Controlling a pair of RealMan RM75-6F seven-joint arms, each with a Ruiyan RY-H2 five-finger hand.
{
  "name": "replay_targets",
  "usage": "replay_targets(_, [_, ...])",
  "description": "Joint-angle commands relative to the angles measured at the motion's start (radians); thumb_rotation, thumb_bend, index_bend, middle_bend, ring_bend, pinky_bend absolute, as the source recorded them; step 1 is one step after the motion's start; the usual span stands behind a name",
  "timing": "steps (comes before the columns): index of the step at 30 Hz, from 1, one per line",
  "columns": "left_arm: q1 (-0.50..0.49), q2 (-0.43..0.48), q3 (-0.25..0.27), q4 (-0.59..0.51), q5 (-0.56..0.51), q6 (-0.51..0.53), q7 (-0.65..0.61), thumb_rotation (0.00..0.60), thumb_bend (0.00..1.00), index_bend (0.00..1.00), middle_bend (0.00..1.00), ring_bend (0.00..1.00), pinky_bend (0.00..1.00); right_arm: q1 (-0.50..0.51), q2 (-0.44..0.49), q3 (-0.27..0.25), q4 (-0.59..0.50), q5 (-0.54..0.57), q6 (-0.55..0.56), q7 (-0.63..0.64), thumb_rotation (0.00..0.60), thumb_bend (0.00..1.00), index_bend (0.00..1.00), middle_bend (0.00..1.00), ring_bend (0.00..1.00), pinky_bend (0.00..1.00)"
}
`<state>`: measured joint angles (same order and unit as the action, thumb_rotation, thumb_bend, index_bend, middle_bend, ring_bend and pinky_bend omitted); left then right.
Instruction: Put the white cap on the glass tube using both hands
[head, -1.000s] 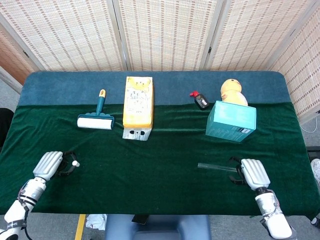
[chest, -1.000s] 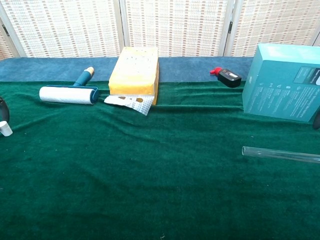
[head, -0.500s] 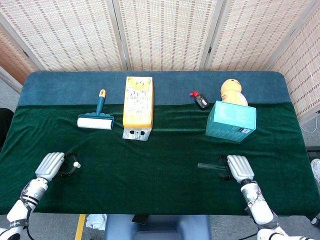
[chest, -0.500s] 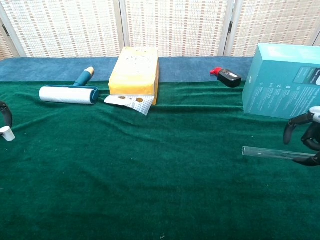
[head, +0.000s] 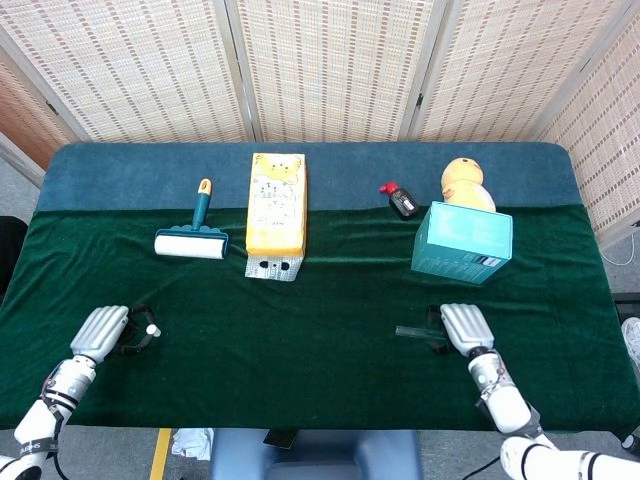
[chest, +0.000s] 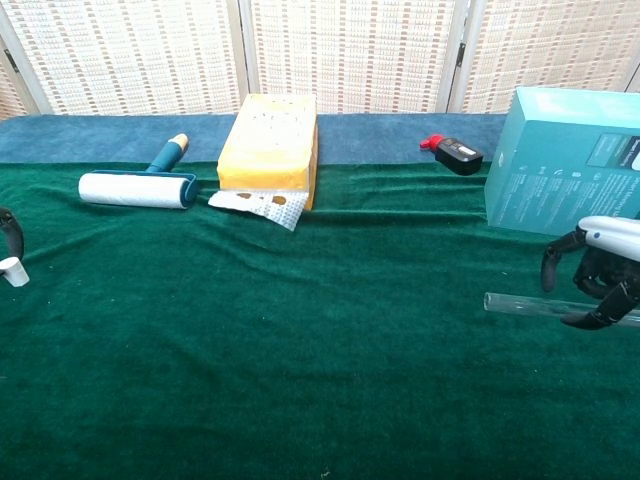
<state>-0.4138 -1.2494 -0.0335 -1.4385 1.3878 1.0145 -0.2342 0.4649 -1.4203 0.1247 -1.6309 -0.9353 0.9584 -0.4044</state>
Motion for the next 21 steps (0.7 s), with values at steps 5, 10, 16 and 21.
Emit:
replay_targets(5, [-0.002,-0.001,-0.001,0.001,-0.003,-0.002,0.0,0.6,0.53,0.55,1.0,0.9,0.85,0.017,-0.013,-0.008,0.014,0.021,0.004,-0.015,0.6,0.33,0.47,0.9,1.0,1.0])
replay_targets(10, [-0.002,0.0,0.001,0.0,-0.004,-0.004,0.0,0.6,0.53,0.55,1.0,0.89,0.85,0.017,-0.002,-0.023,0.014,0.028,0.014,-0.02,0.6,0.36,0.47,0.9,1.0,1.0])
replay_targets(16, [-0.003,-0.001,0.001,-0.001,-0.007,-0.004,0.002,0.6,0.53,0.55,1.0,0.89,0.85,0.017,0.015,-0.035,0.01,0.037,0.015,-0.016,0.6,0.39,0.47,0.9,1.0,1.0])
replay_targets(21, [-0.003,-0.001,0.003,-0.001,-0.009,-0.008,0.003,0.6,0.53,0.55,1.0,0.89,0.85,0.016,0.019,-0.047,0.012,0.041,0.019,-0.014,0.6,0.39,0.47,0.9,1.0,1.0])
